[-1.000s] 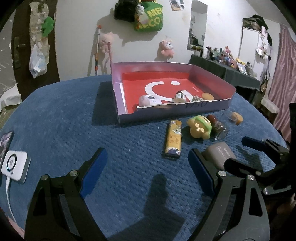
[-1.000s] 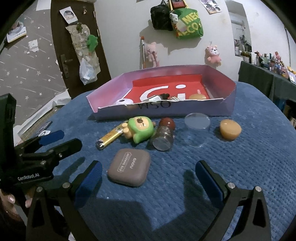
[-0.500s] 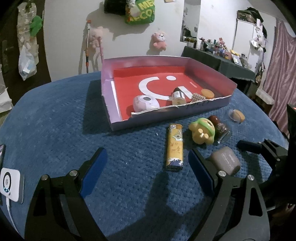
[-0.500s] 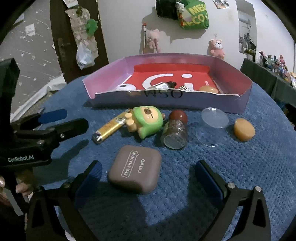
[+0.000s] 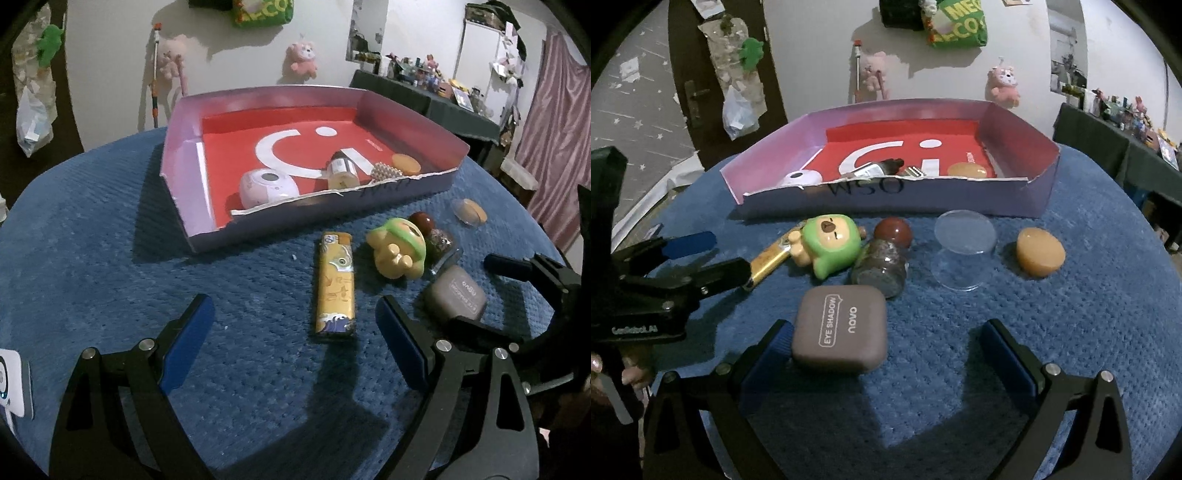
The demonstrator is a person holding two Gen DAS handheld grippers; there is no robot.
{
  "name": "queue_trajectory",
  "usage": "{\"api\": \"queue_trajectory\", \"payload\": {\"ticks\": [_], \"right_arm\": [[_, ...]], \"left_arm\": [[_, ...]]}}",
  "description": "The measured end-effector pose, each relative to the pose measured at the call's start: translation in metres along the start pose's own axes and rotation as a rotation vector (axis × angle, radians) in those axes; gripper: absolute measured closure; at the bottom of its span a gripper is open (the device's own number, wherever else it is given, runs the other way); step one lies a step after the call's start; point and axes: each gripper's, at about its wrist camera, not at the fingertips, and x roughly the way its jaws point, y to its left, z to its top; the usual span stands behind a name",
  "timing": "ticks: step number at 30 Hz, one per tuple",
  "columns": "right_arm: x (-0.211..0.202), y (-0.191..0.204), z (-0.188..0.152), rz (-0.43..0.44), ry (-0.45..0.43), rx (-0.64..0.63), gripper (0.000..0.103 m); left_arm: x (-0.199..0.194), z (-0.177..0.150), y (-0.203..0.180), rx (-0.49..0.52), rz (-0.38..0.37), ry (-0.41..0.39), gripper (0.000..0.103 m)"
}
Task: Organize rigid objects
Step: 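Move both tools back toward the remaining items on the table, then close the left tool on the gold lighter while the right tool approaches the brown eyeshadow case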
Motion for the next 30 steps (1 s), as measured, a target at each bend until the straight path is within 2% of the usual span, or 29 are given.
{"api": "queue_trajectory", "payload": {"ticks": [14, 21, 23, 25, 27, 28, 29, 30], "right_arm": [[0.003, 0.005, 0.006, 0.051, 0.016, -0.052, 0.000], [0.006, 0.005, 0.009, 0.061, 0.014, -0.061, 0.011], [0.006, 0.007, 0.010, 0.072, 0.013, -0.067, 0.019], [0.006, 0.011, 0.010, 0.083, 0.012, -0.080, 0.026], [0.007, 0.017, 0.009, 0.078, 0.012, -0.103, 0.028], [0.007, 0.020, 0.008, 0.069, 0.008, -0.118, 0.030], [0.006, 0.021, 0.007, 0.064, 0.004, -0.129, 0.037], [0.006, 0.024, 0.006, 0.060, 0.001, -0.143, 0.040]], "left_arm": [[0.014, 0.008, -0.009, 0.061, 0.004, 0.040, 0.014], [0.020, 0.013, -0.008, 0.053, 0.004, 0.054, 0.014], [0.022, 0.015, -0.007, 0.047, 0.002, 0.058, 0.024], [0.024, 0.016, -0.007, 0.050, 0.012, 0.059, 0.027], [0.024, 0.016, -0.009, 0.059, 0.018, 0.056, 0.038], [0.023, 0.017, -0.010, 0.065, 0.013, 0.053, 0.049], [0.024, 0.017, -0.011, 0.071, 0.006, 0.051, 0.063], [0.023, 0.017, -0.013, 0.078, -0.007, 0.048, 0.072]]}}
